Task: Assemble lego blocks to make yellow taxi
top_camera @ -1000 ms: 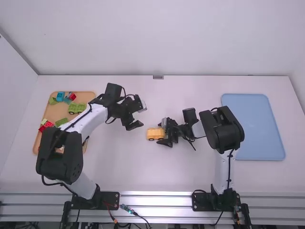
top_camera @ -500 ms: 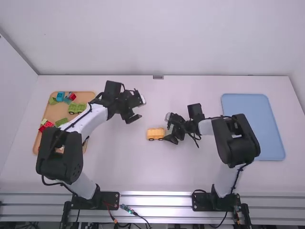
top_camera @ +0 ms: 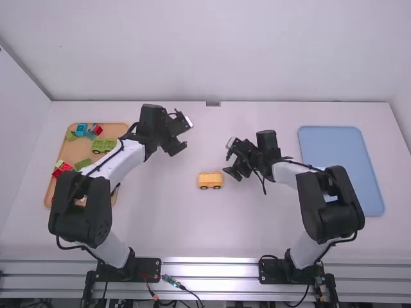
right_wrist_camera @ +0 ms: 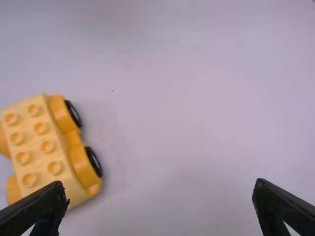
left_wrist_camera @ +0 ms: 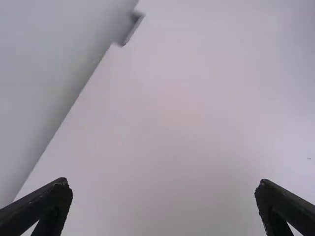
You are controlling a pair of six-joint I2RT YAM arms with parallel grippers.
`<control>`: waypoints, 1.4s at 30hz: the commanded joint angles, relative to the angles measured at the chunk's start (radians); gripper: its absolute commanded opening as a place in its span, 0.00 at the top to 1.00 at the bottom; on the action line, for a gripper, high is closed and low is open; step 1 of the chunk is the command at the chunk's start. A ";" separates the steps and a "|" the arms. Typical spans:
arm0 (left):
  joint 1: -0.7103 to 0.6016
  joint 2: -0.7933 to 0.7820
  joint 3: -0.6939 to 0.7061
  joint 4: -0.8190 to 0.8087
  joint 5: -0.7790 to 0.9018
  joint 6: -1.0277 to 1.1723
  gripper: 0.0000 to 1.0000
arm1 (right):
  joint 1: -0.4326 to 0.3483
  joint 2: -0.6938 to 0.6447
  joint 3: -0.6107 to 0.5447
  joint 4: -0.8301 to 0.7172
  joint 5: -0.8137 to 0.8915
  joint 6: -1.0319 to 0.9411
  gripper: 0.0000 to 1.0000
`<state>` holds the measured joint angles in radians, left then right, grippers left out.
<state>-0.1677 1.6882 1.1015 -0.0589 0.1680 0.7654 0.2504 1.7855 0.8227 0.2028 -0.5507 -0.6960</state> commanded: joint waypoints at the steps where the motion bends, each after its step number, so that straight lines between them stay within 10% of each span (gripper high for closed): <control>1: 0.004 -0.010 0.003 0.005 -0.165 -0.134 0.01 | 0.004 -0.023 -0.004 0.013 0.049 0.019 0.01; 18: 0.097 -0.010 0.003 -0.136 -0.912 -0.779 0.01 | 0.005 -0.023 -0.004 0.112 0.105 0.020 0.01; 42: 0.706 -0.011 0.001 -0.451 -0.309 -1.207 0.01 | 0.005 -0.023 -0.003 0.142 0.114 0.019 0.01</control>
<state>0.5186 1.6882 1.1011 -0.5041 -0.2569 -0.4023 0.2516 1.7855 0.8227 0.3420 -0.4374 -0.6811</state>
